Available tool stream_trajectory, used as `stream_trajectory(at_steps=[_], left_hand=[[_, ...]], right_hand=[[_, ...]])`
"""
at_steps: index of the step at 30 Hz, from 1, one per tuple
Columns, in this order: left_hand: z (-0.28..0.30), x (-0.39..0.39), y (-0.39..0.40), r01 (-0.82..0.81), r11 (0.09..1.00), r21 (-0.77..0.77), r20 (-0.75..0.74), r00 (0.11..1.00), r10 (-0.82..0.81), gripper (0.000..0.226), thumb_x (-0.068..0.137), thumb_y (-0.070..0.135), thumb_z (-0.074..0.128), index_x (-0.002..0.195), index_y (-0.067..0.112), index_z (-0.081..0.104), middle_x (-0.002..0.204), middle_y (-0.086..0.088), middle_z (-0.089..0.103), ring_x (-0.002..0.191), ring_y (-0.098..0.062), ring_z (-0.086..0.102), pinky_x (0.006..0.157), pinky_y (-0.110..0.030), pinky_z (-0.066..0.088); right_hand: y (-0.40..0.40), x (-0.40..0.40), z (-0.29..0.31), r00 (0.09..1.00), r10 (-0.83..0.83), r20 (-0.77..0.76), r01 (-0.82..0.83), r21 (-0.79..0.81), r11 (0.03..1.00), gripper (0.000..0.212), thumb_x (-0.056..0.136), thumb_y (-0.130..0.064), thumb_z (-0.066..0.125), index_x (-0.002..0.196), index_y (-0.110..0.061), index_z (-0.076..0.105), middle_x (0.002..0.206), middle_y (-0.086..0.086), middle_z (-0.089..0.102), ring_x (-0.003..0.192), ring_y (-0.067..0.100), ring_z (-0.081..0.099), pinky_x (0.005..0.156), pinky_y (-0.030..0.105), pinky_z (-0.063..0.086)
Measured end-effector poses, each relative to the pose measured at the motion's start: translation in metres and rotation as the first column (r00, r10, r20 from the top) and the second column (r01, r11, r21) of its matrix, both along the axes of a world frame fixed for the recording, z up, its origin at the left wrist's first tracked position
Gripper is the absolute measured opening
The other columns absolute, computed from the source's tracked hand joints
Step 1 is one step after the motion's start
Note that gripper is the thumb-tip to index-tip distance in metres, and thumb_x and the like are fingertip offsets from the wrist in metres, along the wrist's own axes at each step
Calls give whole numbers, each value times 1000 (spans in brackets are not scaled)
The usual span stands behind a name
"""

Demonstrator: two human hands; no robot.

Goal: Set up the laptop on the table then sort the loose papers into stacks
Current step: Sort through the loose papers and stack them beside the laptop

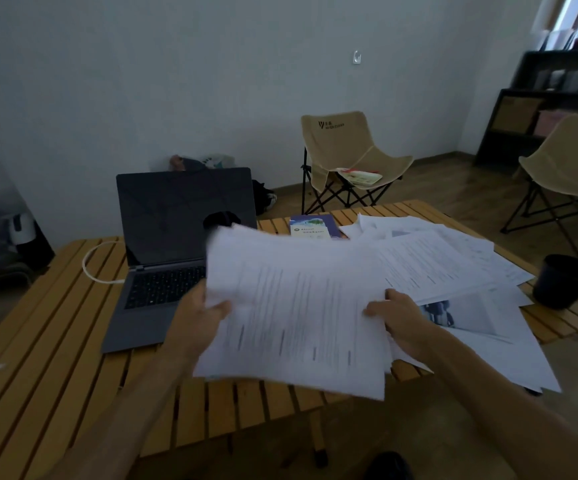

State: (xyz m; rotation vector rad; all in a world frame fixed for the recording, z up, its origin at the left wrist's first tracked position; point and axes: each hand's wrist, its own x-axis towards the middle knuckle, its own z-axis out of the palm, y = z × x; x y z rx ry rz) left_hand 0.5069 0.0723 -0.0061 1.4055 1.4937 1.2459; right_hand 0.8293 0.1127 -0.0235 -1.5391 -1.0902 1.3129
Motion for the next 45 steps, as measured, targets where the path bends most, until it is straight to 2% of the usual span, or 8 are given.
stream_trajectory(at_steps=[3, 8, 12, 16, 21, 31, 38, 45], left_hand=[[29, -11, -9, 57, 993, 104, 281, 956, -85, 35, 94, 0, 54, 124, 17, 63, 119, -3, 68, 106, -21, 66, 84, -42, 54], [48, -28, -25, 1, 987, 163, 162, 986, -27, 19, 90, 4, 62, 96, 19, 72, 95, 0, 74, 91, -19, 69, 74, -35, 53], [37, -36, -35, 21, 989, 147, 60, 998, -30, 24, 78, 28, 71, 95, 12, 69, 89, 0, 72, 85, -15, 68, 73, -33, 52], [47, -33, -29, 2, 991, 134, 157, 987, -23, 24, 89, 12, 66, 106, 28, 65, 100, 11, 73, 89, -7, 70, 68, -23, 56], [44, -39, -35, -103, 972, 210, 115, 990, 80, 28, 90, -3, 57, 104, 18, 68, 95, 7, 74, 89, -12, 69, 63, -17, 53], [51, -37, -38, -214, 954, 211, 201, 965, 172, 26, 88, 40, 65, 102, 18, 64, 99, -2, 67, 92, -17, 65, 73, -33, 53], [74, -7, -43, -365, 893, 262, 179, 928, 326, 25, 96, 29, 57, 74, 25, 47, 75, 9, 50, 54, 23, 51, 49, 2, 38], [87, -12, -39, -472, 842, 261, 200, 880, 431, 23, 94, 42, 55, 77, 30, 47, 78, 9, 51, 65, -5, 53, 52, -8, 41]], right_hand=[[-9, 2, 23, 955, 222, -194, -186, 187, 964, 45, 84, -2, 65, 127, -9, 56, 121, 14, 64, 110, 34, 62, 91, 51, 56], [-25, -7, 42, 943, 315, -108, -261, 346, 901, 42, 86, 9, 59, 118, -17, 63, 107, 6, 70, 104, 21, 66, 80, 35, 60], [-29, -25, 32, 948, 301, 103, -316, 216, 924, 30, 81, -57, 71, 98, -33, 66, 93, -8, 67, 83, 9, 64, 79, 25, 56], [-25, -35, 38, 975, 221, -22, -196, 387, 901, 23, 91, -1, 59, 101, -22, 60, 95, 3, 64, 86, 12, 63, 70, 25, 53], [-28, -34, 29, 971, 240, 7, -225, 369, 902, 27, 88, 10, 52, 104, -9, 64, 102, 15, 66, 103, 35, 62, 86, 54, 56], [-25, -32, 8, 924, 382, -16, -356, 327, 875, 45, 71, -13, 70, 115, -12, 59, 101, 11, 68, 95, 27, 69, 76, 41, 60], [-23, -37, -22, 925, 379, 19, -366, 307, 879, 65, 59, -25, 83, 116, -9, 57, 107, 16, 65, 104, 30, 67, 80, 47, 61], [-25, -41, -6, 909, 417, 9, -383, 415, 826, 39, 73, -15, 81, 109, -11, 66, 106, 13, 69, 102, 26, 70, 79, 44, 61]])
